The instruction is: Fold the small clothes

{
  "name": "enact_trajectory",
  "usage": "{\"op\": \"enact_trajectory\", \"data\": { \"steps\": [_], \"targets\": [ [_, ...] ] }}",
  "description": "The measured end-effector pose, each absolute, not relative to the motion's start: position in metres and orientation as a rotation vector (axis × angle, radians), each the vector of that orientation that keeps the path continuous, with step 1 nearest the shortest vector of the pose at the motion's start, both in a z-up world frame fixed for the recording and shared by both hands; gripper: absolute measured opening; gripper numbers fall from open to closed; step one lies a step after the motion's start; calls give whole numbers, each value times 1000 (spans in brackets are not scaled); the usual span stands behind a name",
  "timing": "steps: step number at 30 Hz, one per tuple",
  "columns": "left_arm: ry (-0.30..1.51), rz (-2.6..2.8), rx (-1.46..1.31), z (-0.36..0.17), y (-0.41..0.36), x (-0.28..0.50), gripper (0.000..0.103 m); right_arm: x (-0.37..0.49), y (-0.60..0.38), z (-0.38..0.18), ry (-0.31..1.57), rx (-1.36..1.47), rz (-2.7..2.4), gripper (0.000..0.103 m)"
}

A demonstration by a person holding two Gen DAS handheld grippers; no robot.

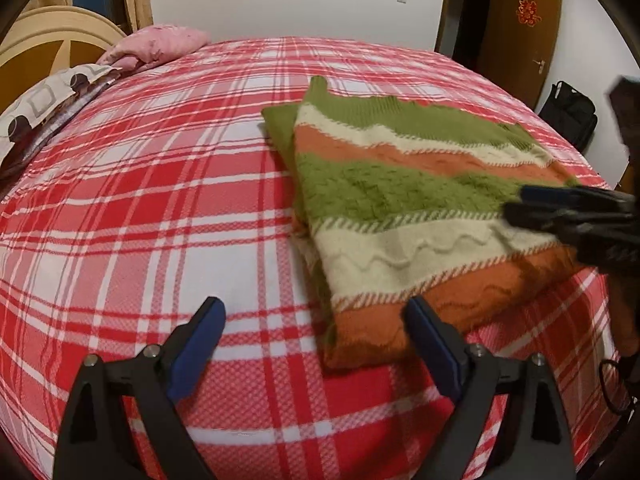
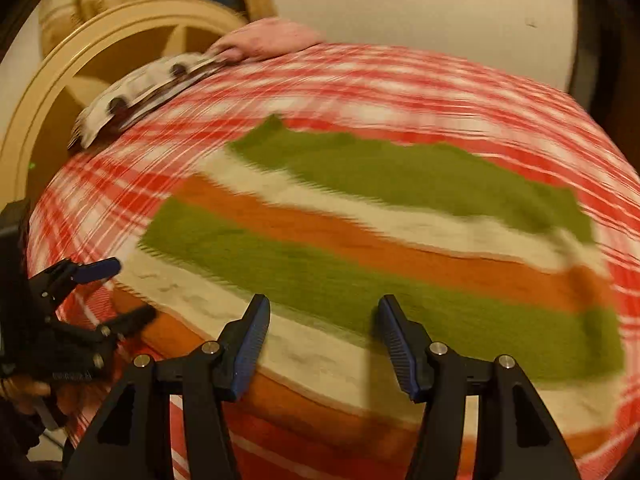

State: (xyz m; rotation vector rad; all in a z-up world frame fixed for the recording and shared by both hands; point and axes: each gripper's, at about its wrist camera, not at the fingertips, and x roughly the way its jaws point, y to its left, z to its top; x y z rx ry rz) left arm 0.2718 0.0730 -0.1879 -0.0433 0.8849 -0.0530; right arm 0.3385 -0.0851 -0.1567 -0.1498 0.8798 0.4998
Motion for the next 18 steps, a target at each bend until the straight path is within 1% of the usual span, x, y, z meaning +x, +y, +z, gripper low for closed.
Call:
{"op": "enact_trajectory", "data": {
  "steps": [2,5,7,10,13,18],
  "targets": [
    [882,-63,-35,-188,73,267,95,337,-66,-171,904,-204,488,58],
    [889,-94,-41,-186,77,264,98,319,-58,-179,848,-269,451,60],
    [889,-102,-11,-186,76,262,98,307,-61,-183,827,-292,458,60],
    [880,-85,4,-183,81,259,98,306,-72,-181,854,-255,488,60],
    [855,-57,-57,-173,100,256,98,308,-74,-175,869,-246,486,60],
    [811,34,-119,-162,139,256,99,278,-53,-161,761,-315,540,60]
  ]
}}
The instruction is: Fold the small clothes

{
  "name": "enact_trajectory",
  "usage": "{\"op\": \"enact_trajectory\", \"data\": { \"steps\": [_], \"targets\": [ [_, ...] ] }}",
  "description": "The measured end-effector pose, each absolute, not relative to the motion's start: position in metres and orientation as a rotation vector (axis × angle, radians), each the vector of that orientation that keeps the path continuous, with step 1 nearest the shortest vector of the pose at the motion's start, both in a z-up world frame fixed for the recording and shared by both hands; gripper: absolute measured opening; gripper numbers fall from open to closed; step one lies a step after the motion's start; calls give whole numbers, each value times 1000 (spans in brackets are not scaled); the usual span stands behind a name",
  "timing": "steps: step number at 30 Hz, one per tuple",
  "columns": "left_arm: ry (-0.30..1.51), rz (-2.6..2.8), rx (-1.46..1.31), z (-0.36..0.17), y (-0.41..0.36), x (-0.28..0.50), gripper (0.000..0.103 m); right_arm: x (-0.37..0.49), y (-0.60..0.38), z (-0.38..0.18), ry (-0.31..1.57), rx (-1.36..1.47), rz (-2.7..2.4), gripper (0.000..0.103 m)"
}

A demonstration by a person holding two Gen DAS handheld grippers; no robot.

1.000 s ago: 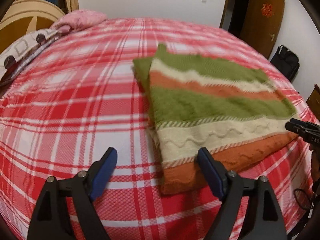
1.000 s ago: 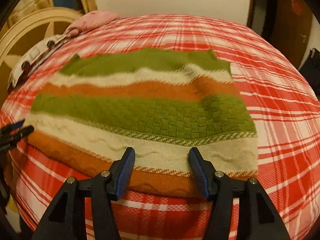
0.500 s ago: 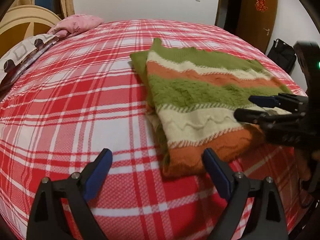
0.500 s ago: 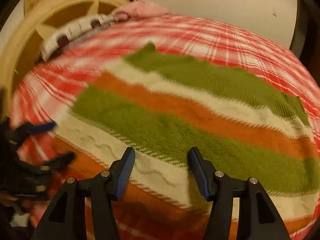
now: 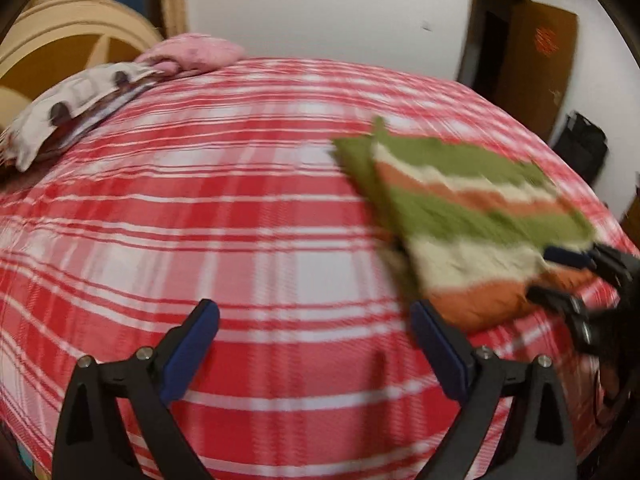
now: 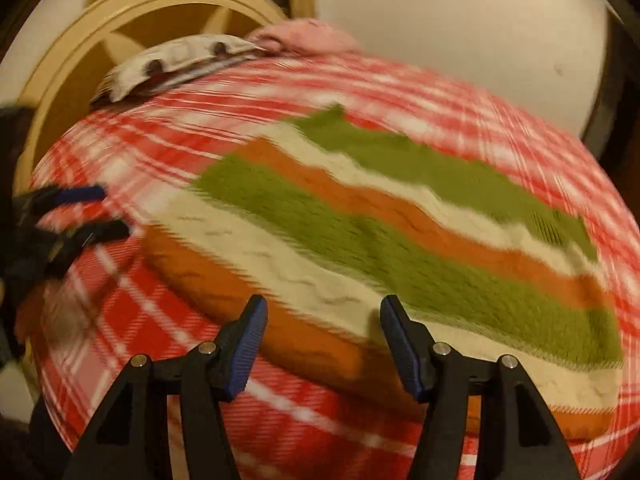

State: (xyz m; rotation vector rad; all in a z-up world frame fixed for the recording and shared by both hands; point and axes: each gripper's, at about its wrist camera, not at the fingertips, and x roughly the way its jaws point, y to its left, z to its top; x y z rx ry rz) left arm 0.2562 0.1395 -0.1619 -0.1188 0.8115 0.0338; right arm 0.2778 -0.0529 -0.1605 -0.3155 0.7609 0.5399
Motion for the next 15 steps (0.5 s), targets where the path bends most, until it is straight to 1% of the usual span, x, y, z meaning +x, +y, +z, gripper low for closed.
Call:
{"op": "enact_trajectory", "data": {
  "steps": [4,9,15],
  "targets": [
    [825,82,-186,-167,168,260,99,253,-16,-158,662,-441,580,60],
    [841,95,-273,-178,190,257,99,227,28,-170,545,-632,569,60],
    [837,55,-340,-180,203,257,99,217,62,-186,474,-780,533,60]
  ]
}}
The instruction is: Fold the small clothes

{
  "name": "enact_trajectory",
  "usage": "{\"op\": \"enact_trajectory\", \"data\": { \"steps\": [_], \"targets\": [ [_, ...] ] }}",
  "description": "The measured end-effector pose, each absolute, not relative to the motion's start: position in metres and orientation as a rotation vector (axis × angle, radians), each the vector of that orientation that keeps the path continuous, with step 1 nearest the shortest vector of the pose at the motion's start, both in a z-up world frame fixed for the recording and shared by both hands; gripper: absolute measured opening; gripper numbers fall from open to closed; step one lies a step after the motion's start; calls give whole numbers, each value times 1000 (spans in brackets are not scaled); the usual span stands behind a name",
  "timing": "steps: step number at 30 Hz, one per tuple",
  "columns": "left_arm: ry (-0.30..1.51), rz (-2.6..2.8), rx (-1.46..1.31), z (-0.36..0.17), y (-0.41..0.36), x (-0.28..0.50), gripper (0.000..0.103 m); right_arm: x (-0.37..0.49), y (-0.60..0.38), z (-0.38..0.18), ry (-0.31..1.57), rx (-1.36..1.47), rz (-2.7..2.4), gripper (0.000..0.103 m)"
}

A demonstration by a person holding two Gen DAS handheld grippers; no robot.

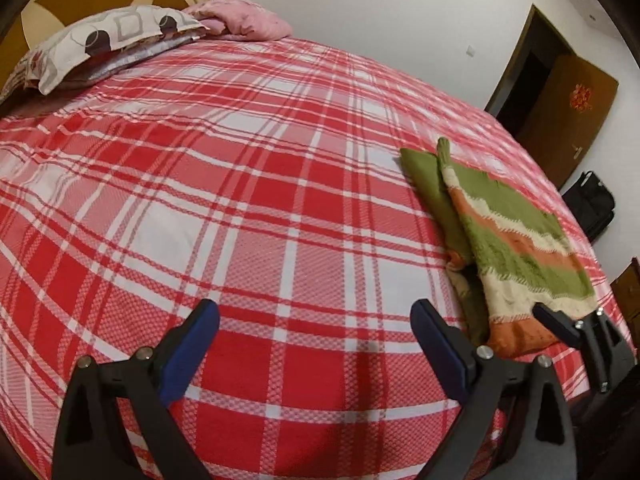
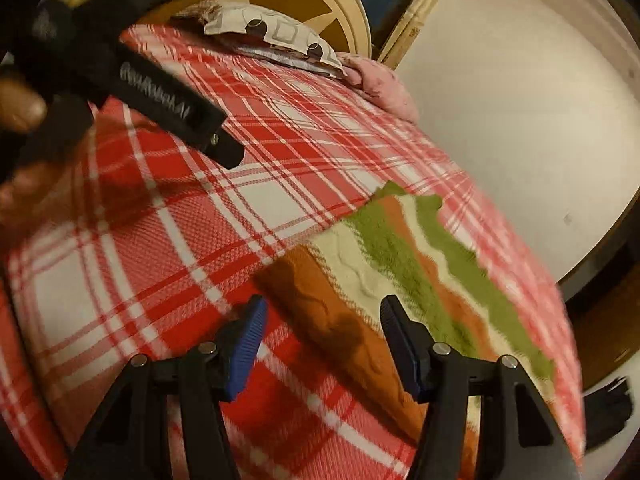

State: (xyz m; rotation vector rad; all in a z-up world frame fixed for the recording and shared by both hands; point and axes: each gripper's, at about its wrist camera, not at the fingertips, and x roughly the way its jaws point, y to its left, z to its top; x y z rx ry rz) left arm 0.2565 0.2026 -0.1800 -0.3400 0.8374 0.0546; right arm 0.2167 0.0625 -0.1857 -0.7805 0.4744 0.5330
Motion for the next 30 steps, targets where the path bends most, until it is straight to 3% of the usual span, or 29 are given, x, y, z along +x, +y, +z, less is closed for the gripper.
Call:
{"op": "enact_trajectory", "data": {
  "steps": [2,4,5,6,12,25,29,30],
  "targets": [
    [815,28,-353,-176,206,258,99,217,70,-190,436,-818,499,57],
    [785,-28,-375,-171,208,263,99,219,75,-191,437,-825,496,45],
    [776,-64,-390,-169,210,268,99,219,76,-192,440,-821,496,24],
    [773,-79,-397,-168,211,271,99,221,77,-193,449,-825,489,19],
    [780,-235,-409,-158,198,314,99,221,66,-184,437,-756,470,13],
    [886,-383,-479,-181,150,419,98,237,53,-190,505,-714,484,12],
    [889,-393,-469,-186,146,428,90,241,52,-189,503,-712,489,12],
    [889,-393,-462,-186,146,429,83,241,51,-189,504,-711,492,11]
  ]
}}
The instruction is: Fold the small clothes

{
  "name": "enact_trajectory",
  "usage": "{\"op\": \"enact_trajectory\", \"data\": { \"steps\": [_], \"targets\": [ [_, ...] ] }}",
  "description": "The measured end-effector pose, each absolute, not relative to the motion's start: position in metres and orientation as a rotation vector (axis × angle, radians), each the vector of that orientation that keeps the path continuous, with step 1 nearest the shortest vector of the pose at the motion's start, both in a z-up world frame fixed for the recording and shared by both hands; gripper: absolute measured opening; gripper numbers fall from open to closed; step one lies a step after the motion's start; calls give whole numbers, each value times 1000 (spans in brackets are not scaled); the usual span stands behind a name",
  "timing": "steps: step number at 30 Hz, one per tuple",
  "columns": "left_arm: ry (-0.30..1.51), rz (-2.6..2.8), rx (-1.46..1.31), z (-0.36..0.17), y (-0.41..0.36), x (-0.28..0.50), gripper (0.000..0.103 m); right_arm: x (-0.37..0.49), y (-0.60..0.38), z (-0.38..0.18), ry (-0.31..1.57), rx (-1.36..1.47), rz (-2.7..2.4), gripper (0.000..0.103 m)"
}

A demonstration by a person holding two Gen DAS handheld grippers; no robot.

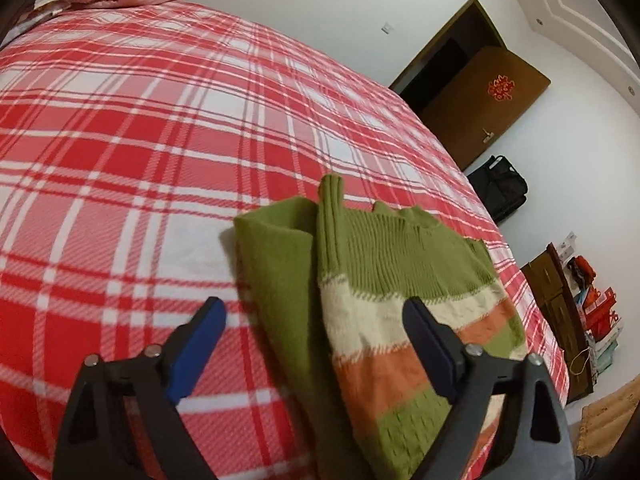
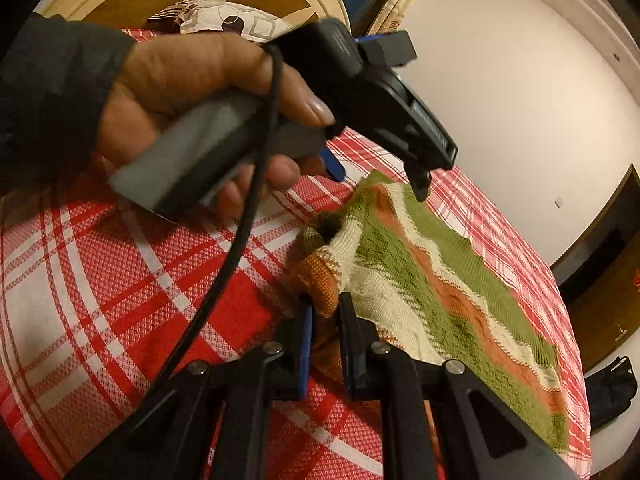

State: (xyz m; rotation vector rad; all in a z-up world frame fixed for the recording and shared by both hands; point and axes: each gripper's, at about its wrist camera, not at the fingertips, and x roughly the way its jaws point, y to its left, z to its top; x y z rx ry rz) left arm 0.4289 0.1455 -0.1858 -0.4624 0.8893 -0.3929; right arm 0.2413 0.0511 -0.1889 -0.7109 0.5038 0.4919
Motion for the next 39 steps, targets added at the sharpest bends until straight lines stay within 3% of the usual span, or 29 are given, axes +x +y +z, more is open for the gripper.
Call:
{"op": "enact_trajectory", "data": {
  "steps": [1,3,4,5,8,25,39],
  "targets": [
    [891,-403,-465,-186,145,430,77,240,50,-188,505,-710,495,11],
    [910,-441,-484,-188,144,435,49,241,47,-186,503,-709,498,10],
    [915,-435,-482,-189,145,436,43,241,45,-185,500,-712,497,9],
    [914,-434,-483,-190,146,437,29,243,42,-184,496,-713,492,9],
    [906,-437,-519,-190,151,437,17,248,34,-181,501,-697,480,8],
    [847,-445,-555,-165,137,437,13,276,-13,-165,587,-471,502,7],
    [750,-531,-512,-108,77,444,13,267,-79,-116,512,-322,456,6]
  ]
}}
